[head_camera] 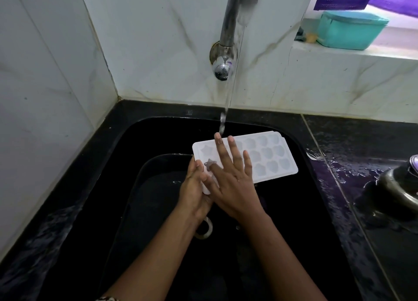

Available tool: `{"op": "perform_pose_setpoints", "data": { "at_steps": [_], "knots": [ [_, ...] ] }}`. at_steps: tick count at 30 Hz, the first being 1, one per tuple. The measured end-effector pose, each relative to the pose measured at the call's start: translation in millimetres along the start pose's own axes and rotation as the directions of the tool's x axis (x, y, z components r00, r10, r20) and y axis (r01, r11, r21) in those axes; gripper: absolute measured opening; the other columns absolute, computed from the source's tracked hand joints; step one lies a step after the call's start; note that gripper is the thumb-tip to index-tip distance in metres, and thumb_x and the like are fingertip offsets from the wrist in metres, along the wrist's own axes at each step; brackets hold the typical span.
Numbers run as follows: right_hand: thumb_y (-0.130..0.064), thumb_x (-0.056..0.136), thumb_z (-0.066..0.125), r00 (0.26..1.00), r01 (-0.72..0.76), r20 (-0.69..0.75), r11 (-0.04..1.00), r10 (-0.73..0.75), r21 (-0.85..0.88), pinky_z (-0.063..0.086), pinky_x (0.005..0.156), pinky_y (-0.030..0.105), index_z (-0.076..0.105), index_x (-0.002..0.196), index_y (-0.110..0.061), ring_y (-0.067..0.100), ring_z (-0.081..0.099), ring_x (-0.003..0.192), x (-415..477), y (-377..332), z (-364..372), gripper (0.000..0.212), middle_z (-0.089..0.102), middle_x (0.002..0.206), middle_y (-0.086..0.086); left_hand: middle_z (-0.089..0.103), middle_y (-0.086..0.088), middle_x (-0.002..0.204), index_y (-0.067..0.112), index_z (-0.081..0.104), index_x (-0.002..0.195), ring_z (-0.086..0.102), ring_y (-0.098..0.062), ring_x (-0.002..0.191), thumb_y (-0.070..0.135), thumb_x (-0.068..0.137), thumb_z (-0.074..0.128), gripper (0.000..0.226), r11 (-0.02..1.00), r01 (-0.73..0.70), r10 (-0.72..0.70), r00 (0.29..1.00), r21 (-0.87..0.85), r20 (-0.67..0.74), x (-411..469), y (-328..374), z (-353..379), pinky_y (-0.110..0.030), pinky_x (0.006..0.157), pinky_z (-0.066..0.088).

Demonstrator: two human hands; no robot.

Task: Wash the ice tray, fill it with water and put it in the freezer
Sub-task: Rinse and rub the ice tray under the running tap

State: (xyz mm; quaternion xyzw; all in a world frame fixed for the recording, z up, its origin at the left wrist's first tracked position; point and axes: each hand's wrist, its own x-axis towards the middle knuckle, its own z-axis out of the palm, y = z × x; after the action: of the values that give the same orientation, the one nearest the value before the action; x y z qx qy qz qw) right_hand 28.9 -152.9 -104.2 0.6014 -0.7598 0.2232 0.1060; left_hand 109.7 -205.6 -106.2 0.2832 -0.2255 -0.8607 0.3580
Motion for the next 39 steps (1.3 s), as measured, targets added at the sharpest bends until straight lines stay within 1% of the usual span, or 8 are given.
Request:
{"op": "perform_pose_setpoints", "data": {
  "at_steps": [2,5,11,17,23,29,34,39],
  "knots": [
    [-0.059,0.094,0.012,0.997,0.006,0.082,0.999,-0.009,0.044,-0.009,0.114,0.04,0.064,0.109,-0.036,0.01,-0.017,0.144,2,14,-7,0.058,-0.008,0.158,-0.01,0.068,-0.011,0.115,0.015,0.051,0.132,0.069,-0.024,0.094,0.025,0.104,0.035,0.034,0.999,0.011,-0.011,1.0,-0.035,0.011,0,0,2,-0.04,0.073,0.059],
    [-0.058,0.097,0.008,1.0,-0.01,-0.001,1.0,0.01,-0.027,-0.002,0.115,0.045,0.066,0.103,-0.037,0.016,-0.005,0.147,1,23,-7,0.062,0.004,0.159,-0.004,0.072,-0.009,0.105,0.016,0.054,0.127,0.072,-0.023,0.086,0.025,0.103,0.035,0.032,0.997,0.039,-0.037,0.999,-0.074,0.027,0,-4,5,-0.037,0.063,0.06],
    [-0.055,0.096,0.026,0.997,0.046,-0.062,0.998,-0.049,-0.049,0.004,0.115,0.048,0.063,0.092,-0.024,0.016,-0.001,0.147,1,2,3,0.048,0.009,0.159,-0.003,0.073,-0.005,0.107,0.023,0.061,0.113,0.071,-0.018,0.092,0.021,0.104,0.036,0.026,1.0,-0.002,0.003,1.0,-0.018,0.023,-4,-3,3,-0.03,0.069,0.059],
    [-0.055,0.098,0.014,0.993,0.014,-0.112,0.994,-0.026,-0.109,0.009,0.113,0.051,0.067,0.089,-0.032,0.021,0.008,0.147,0,17,-4,0.059,0.016,0.158,0.001,0.07,-0.007,0.104,0.018,0.057,0.122,0.071,-0.019,0.083,0.02,0.105,0.035,0.028,1.0,-0.014,0.014,1.0,-0.025,0.018,-2,-7,8,-0.032,0.059,0.058],
    [-0.064,0.093,0.008,0.995,0.064,0.064,0.993,-0.071,0.102,-0.004,0.115,0.042,0.066,0.109,-0.031,0.012,-0.011,0.146,1,12,-8,0.069,-0.001,0.159,-0.009,0.072,-0.004,0.104,0.021,0.058,0.122,0.072,-0.017,0.086,0.022,0.104,0.034,0.029,0.998,-0.054,0.054,0.998,-0.037,-0.018,-1,-3,3,-0.031,0.063,0.058],
    [-0.055,0.097,0.022,0.996,-0.021,-0.09,0.998,0.016,-0.061,0.006,0.114,0.05,0.063,0.086,-0.028,0.019,0.005,0.147,0,7,-1,0.051,0.014,0.159,0.0,0.072,-0.005,0.104,0.021,0.06,0.118,0.072,-0.018,0.087,0.018,0.104,0.036,0.028,1.0,-0.008,0.008,1.0,-0.021,-0.003,-4,-8,6,-0.031,0.068,0.059],
    [-0.064,0.092,0.008,0.998,0.057,0.026,0.99,-0.06,0.126,-0.005,0.115,0.04,0.064,0.106,-0.025,0.01,-0.011,0.146,2,5,-3,0.069,0.0,0.159,-0.01,0.074,-0.004,0.101,0.019,0.057,0.125,0.073,-0.017,0.085,0.022,0.104,0.036,0.03,0.995,-0.07,0.066,0.996,-0.077,-0.058,1,0,2,-0.031,0.064,0.058],
    [-0.057,0.097,0.017,0.97,-0.062,-0.206,0.949,0.131,0.31,0.014,0.109,0.039,0.07,0.091,-0.021,0.011,0.009,0.145,6,15,-18,0.064,0.025,0.155,-0.004,0.071,-0.009,0.109,0.025,0.053,0.131,0.072,-0.025,0.088,0.028,0.105,0.032,0.034,0.991,-0.083,0.07,0.99,-0.107,-0.123,6,3,1,-0.047,0.065,0.059]
  ]
}}
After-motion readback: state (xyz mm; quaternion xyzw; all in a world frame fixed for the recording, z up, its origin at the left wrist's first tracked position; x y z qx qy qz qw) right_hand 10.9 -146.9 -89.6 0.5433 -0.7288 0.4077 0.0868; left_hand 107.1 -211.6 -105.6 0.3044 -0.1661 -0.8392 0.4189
